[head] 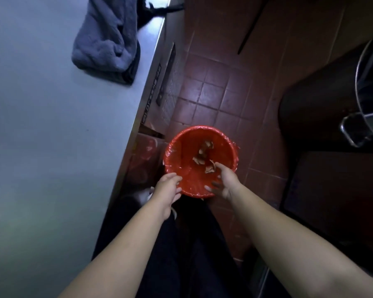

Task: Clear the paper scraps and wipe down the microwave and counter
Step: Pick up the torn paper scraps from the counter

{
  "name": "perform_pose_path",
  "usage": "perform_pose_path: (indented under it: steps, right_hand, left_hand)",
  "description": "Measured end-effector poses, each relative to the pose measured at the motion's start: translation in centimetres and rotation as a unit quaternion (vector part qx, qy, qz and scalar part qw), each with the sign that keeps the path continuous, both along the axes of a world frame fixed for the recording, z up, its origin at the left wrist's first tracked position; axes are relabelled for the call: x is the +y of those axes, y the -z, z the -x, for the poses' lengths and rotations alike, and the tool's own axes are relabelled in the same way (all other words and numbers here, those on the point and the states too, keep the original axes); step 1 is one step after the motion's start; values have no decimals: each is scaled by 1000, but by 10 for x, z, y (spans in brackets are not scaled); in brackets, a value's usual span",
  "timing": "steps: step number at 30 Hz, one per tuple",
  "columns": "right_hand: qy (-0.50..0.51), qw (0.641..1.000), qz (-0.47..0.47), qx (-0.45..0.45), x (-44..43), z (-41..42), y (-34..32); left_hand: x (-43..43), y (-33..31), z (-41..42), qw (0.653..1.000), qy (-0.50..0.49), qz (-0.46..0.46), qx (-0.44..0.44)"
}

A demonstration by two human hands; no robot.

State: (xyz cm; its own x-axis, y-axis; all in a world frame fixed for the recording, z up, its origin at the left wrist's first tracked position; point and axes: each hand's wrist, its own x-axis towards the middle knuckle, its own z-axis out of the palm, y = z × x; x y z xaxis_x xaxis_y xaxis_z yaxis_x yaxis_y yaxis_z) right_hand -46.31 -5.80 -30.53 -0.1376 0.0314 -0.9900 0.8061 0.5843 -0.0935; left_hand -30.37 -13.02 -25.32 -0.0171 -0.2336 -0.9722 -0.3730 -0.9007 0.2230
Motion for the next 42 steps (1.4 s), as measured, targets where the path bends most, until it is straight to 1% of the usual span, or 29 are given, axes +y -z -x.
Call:
perform_pose_path:
  steps: [4,7,9,13,16,20,23,27,32,35,37,38,39,40,41,42]
  right_hand:
    - [-88,994,14,62,7,14,-37]
    - [-120,987,36,101,7,26,-74]
    - [-139,981,66,118,6,28,-105]
    - [-172,965,140,141,-3,15,-167]
    - [-223,942,204,143,-16,-8,-209]
    - [-319,897,279,127,-40,-55,-249]
    - [-398,855,320,90,-64,-101,-271]
    - [-500,792,348,39,-85,-166,-288]
    - [-599,711,368,19,-81,-242,-307]
    - [-648,666,368,6,-65,-293,-313]
    - [-693,617,374,9,-52,-330,-314]
    - [-719,580,382,17,-44,-350,-313]
    - [-754,525,393,35,-36,-369,-311]
    - [-798,439,406,72,-28,-389,-308]
    - [-841,320,417,127,-20,-408,-302]
    - [-866,192,423,184,-13,-425,-296]
  left_hand:
    - [-6,-32,1,999,22,27,15]
    - [-13,-64,-1,997,43,49,44]
    - [-14,-89,-5,995,46,62,67]
    - [-9,-146,-23,990,11,104,94]
    - [1,-187,-46,985,-34,134,105]
    - [17,-230,-93,975,-113,172,90]
    - [30,-255,-140,955,-202,206,64]
    - [61,-275,-205,915,-321,246,14]
    - [109,-278,-271,852,-448,269,-26]
    - [136,-271,-305,807,-516,285,-38]
    - [156,-266,-331,781,-550,293,-46]
    - [166,-263,-344,769,-565,295,-54]
    - [177,-259,-358,754,-582,297,-63]
    - [187,-255,-372,738,-601,297,-74]
    - [196,-252,-384,723,-619,295,-83]
    - [203,-248,-396,711,-633,291,-91]
